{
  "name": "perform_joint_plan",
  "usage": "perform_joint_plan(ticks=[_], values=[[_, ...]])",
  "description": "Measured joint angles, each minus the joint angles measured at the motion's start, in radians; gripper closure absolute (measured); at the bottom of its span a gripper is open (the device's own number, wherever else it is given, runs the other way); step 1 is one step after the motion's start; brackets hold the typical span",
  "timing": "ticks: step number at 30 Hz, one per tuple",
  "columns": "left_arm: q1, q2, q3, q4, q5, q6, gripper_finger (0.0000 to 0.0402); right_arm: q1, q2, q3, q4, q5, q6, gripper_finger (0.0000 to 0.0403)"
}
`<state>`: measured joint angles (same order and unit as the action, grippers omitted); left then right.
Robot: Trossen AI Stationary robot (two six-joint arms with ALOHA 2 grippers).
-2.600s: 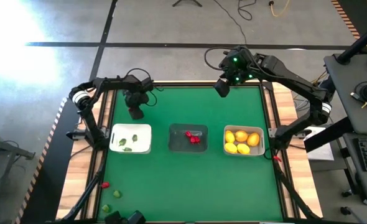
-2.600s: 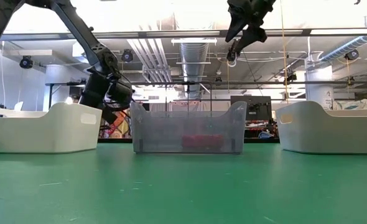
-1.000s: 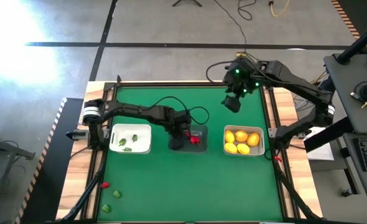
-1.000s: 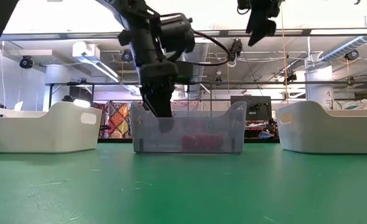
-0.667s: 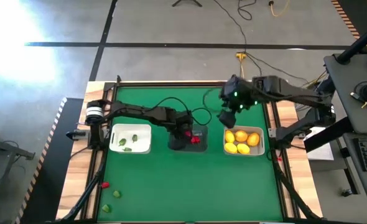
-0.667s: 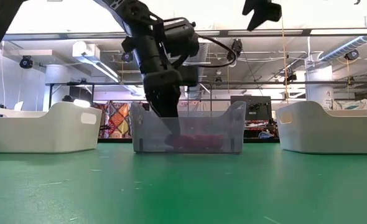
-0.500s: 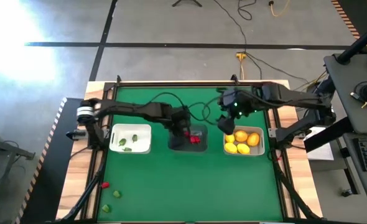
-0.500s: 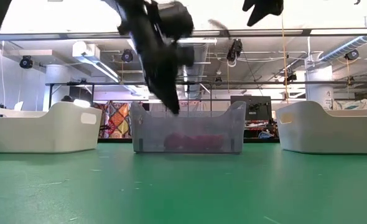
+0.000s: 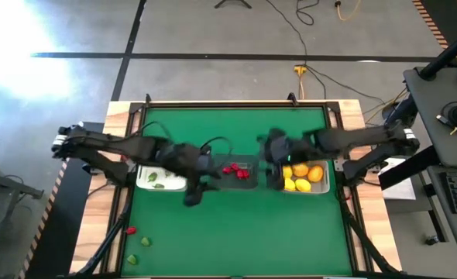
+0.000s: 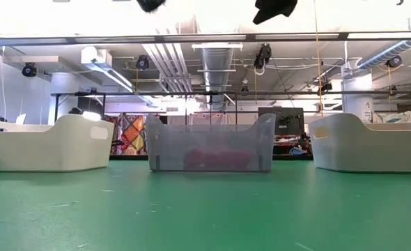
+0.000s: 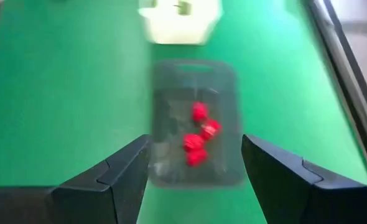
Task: Sort produce into baskets
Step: Put the green chili pepper into the white bin
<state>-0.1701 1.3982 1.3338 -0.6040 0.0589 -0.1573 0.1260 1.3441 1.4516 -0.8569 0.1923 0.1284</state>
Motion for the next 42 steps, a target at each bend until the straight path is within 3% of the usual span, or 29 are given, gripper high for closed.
perform_joint_plan(ticks=[3,5,9,13,19,24,28,32,42], values=[[-0.088,-0.049,-0.028,0.019,-0.058,0.008,0.0239,0.075,0.0,-0.106,0.164,0.0,-0.103,0.0164],[-0.151,-0.071,-0.045,0.027,-0.122,-0.053,0.0239,0.114,0.0,-0.166,0.255,0.0,-0.087,0.0166],[-0.278,-0.1,-0.052,-0.004,-0.162,-0.281,0.0239,0.2,-0.005,-0.222,0.316,0.006,0.084,0.017],[-0.408,-0.111,-0.052,-0.178,-0.118,-0.618,0.0239,0.296,-0.007,-0.243,0.319,0.022,0.196,0.017],[-0.617,-0.07,-0.055,-0.505,-0.183,-1.063,0.0239,0.434,0.001,-0.309,0.376,0.209,0.269,0.017],[-0.712,0.003,-0.055,-0.504,-0.148,-1.254,0.0238,0.496,0.001,-0.37,0.456,0.235,0.275,0.017],[-0.739,0.102,-0.061,-0.516,-0.075,-1.275,0.0222,0.504,0.002,-0.426,0.539,0.238,0.275,0.017],[-0.744,0.192,-0.087,-0.512,-0.04,-1.203,0.0199,0.502,0.002,-0.474,0.615,0.242,0.253,0.017],[-0.783,0.372,-0.133,-0.528,0.062,-0.708,0.0167,0.5,0.002,-0.522,0.638,0.375,0.264,0.017]])
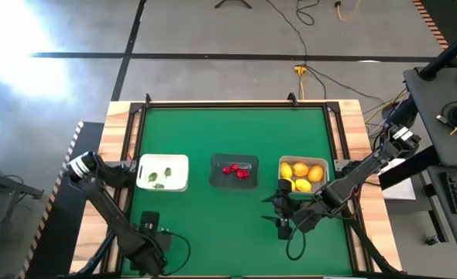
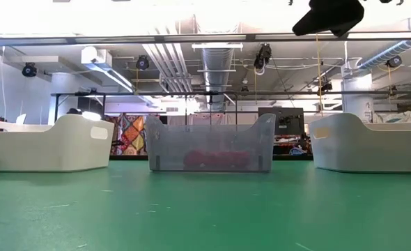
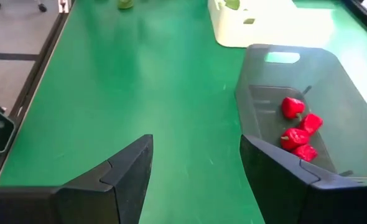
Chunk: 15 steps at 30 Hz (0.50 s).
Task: Sort produce into baskets
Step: Put the green chili pepper into the white bin
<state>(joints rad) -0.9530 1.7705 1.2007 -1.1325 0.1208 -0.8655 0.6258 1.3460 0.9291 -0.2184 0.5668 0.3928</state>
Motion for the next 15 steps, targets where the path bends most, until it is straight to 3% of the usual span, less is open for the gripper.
perform_joint_plan(ticks=[5,15], values=[[-0.021,0.049,-0.002,0.003,0.028,0.171,0.0159,0.0,0.0,0.0,0.008,0.023,0.008,0.017],[-0.033,0.061,-0.099,0.125,0.088,0.188,0.0168,0.0,0.0,0.0,0.048,0.04,0.008,0.017]])
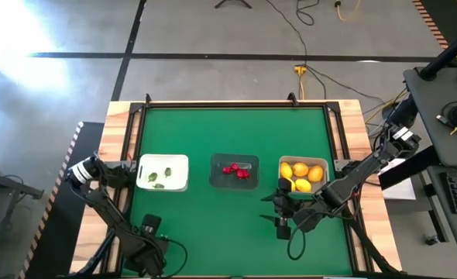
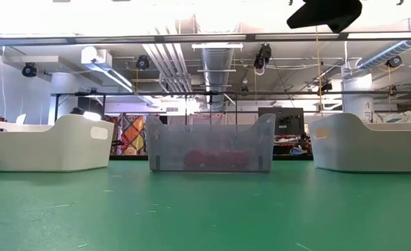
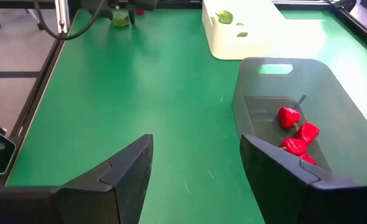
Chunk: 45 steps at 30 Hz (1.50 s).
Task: Sort produce into baskets
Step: Put the green chili pepper into the white bin
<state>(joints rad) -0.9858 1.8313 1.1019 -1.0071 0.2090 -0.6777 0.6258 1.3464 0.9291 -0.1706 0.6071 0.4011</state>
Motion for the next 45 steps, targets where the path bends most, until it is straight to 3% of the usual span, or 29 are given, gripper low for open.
perform_joint_plan(ticks=[8,14,18,23,27,32,39,45], values=[[-0.005,0.0,-0.018,0.02,-0.027,-0.025,0.0184,0.0,0.0,0.0,0.004,0.0,0.0,0.017],[-0.004,0.0,-0.018,0.035,-0.031,-0.049,0.0272,0.0,0.0,0.0,0.004,-0.001,0.0,0.017],[0.006,-0.014,-0.009,0.036,-0.01,-0.142,0.0335,0.002,0.0,0.0,0.0,-0.003,0.01,0.017],[0.039,-0.104,0.037,-0.025,-0.019,-0.189,0.0368,0.005,0.0,-0.003,-0.01,-0.005,0.064,0.017],[0.137,-0.211,0.061,-0.156,-0.255,-0.194,0.0362,0.005,0.023,-0.007,-0.01,-0.004,0.071,0.017],[0.352,-0.354,0.04,-0.249,-0.386,-0.119,0.0362,0.005,0.093,-0.007,0.022,-0.004,0.073,0.017],[0.682,-0.457,-0.111,-0.243,-0.39,0.076,0.0361,0.024,0.192,-0.002,0.049,-0.016,0.158,0.017],[0.787,-0.488,-0.304,-0.07,-0.364,0.162,0.0359,0.077,0.22,0.02,0.05,-0.039,0.199,0.017]])
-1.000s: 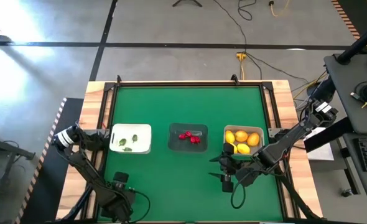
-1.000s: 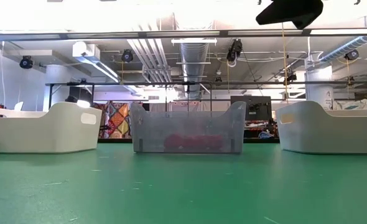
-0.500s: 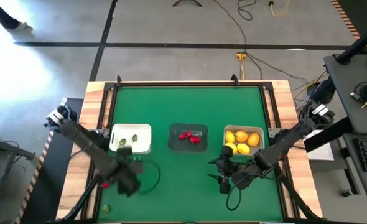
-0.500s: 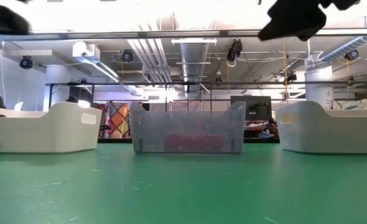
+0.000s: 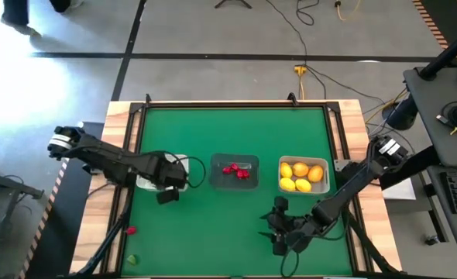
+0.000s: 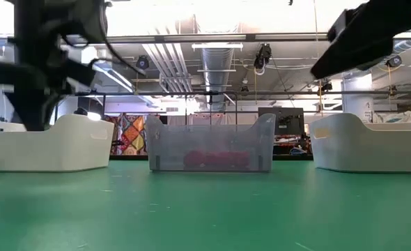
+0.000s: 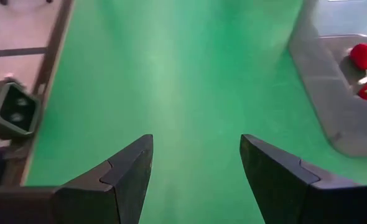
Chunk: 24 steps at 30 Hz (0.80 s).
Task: Sort produce into baskets
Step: Put the green chili pepper into the white bin
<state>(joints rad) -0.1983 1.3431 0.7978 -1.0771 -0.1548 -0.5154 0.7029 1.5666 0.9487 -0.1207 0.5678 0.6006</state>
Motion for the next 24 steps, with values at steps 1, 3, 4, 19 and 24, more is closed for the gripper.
perform_joint_plan(ticks=[1,3,4,19,24], values=[[0.007,-0.003,-0.026,0.025,0.0,0.005,0.0358,0.009,0.001,0.002,0.0,0.0,0.007,0.017],[0.014,-0.004,-0.068,0.043,-0.013,0.006,0.0354,0.024,0.001,0.005,-0.001,0.0,0.019,0.017],[0.015,-0.004,-0.081,0.043,-0.035,-0.001,0.0351,0.029,0.001,0.006,-0.001,0.0,0.025,0.017],[-0.035,-0.069,0.112,-0.07,-0.015,-0.116,0.0199,0.028,0.0,0.012,0.005,0.014,0.031,0.017],[-0.223,-0.068,0.264,-0.062,0.23,-0.308,0.0179,0.028,0.0,0.012,0.008,0.069,0.04,0.017]])
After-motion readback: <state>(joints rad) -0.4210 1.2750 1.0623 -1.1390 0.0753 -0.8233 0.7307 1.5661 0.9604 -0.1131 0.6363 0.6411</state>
